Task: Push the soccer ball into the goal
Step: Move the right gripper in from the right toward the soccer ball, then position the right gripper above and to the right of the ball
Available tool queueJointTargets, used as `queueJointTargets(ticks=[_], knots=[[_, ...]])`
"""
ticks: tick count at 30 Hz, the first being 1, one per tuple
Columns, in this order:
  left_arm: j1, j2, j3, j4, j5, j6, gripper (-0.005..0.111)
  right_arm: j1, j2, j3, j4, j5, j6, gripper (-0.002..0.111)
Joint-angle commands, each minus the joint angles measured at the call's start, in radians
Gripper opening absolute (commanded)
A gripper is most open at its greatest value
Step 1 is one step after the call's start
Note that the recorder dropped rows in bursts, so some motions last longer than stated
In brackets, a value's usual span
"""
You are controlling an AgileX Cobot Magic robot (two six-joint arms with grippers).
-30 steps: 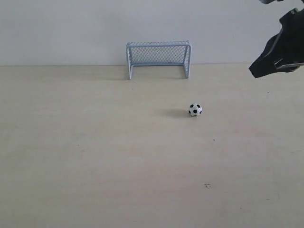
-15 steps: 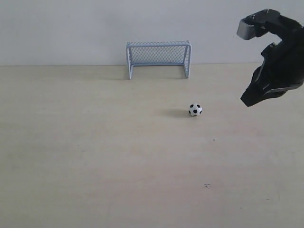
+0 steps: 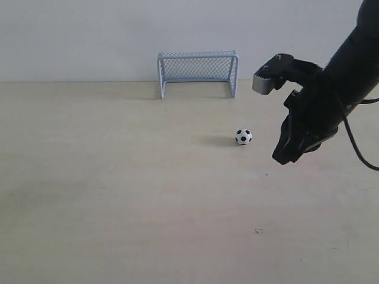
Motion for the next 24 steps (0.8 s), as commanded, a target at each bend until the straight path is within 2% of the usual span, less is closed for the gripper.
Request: queueJointTargets(ticks=[1,10,24], knots=[[-0.008,0.005,-0.004,0.0,-0.003,-0.009,0.006,0.027,0.05,-0.023,-0.056,0.004,-0.005,0.0],[-0.008,0.005,-0.004,0.0,-0.003,-0.009,0.006,0.027,0.057,-0.023,-0.058,-0.081,-0.003,0.0],[-0.008,0.005,-0.004,0.0,-0.003,-0.009,0.006,0.027,0.057,-0.023,-0.053,-0.093,0.007,0.0]])
